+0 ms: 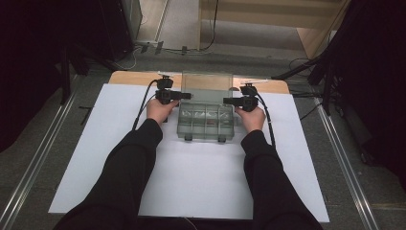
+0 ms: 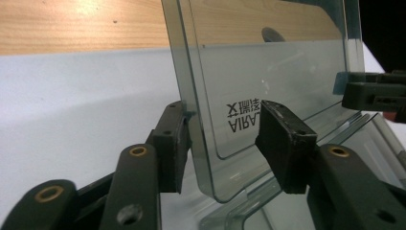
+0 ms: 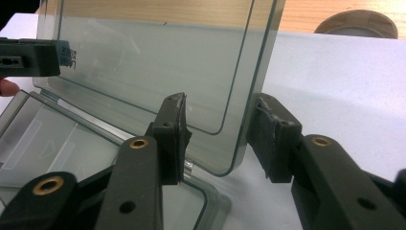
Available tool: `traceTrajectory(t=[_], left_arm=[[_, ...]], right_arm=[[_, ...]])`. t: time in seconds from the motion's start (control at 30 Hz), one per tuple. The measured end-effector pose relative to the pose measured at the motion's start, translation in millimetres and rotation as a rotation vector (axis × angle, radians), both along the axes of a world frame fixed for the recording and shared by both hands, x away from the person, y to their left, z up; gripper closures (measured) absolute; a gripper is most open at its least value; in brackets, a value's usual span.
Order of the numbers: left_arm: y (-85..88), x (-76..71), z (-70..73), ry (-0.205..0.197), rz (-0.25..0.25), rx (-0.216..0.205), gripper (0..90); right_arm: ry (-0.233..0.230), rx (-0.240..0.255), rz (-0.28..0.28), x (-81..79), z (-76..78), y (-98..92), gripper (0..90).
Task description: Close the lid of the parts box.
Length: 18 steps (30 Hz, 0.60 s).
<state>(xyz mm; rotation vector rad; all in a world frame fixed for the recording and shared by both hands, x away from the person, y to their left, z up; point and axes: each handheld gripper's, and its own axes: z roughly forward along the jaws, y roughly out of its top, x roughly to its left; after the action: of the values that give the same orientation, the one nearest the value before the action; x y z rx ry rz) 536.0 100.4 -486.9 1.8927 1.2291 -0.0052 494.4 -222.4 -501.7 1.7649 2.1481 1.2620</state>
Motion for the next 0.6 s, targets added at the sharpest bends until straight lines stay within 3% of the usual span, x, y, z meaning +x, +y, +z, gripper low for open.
traceTrajectory(t=[0.13, 0.3, 0.43, 0.6], left_arm=[[-0.4, -0.9, 0.7, -0.021, -0.012, 0.006, 53.7], [0.2, -1.0, 1.2, -0.021, -0.016, -0.005, 53.7], [0.8, -1.0, 2.7, -0.020, -0.010, -0.011, 53.5], [1.3, -0.3, 6.3, -0.031, 0.002, -0.036, 51.7]], right_arm=[[-0.021, 0.013, 0.010, 2.8, -2.7, 2.9, 46.8], [-0.038, 0.012, 0.007, 6.3, -3.7, 6.3, 41.5], [-0.046, -0.004, 0.012, 6.5, 2.2, 7.0, 43.4], [-0.068, 0.019, 0.016, 4.0, 9.3, 2.4, 45.9]])
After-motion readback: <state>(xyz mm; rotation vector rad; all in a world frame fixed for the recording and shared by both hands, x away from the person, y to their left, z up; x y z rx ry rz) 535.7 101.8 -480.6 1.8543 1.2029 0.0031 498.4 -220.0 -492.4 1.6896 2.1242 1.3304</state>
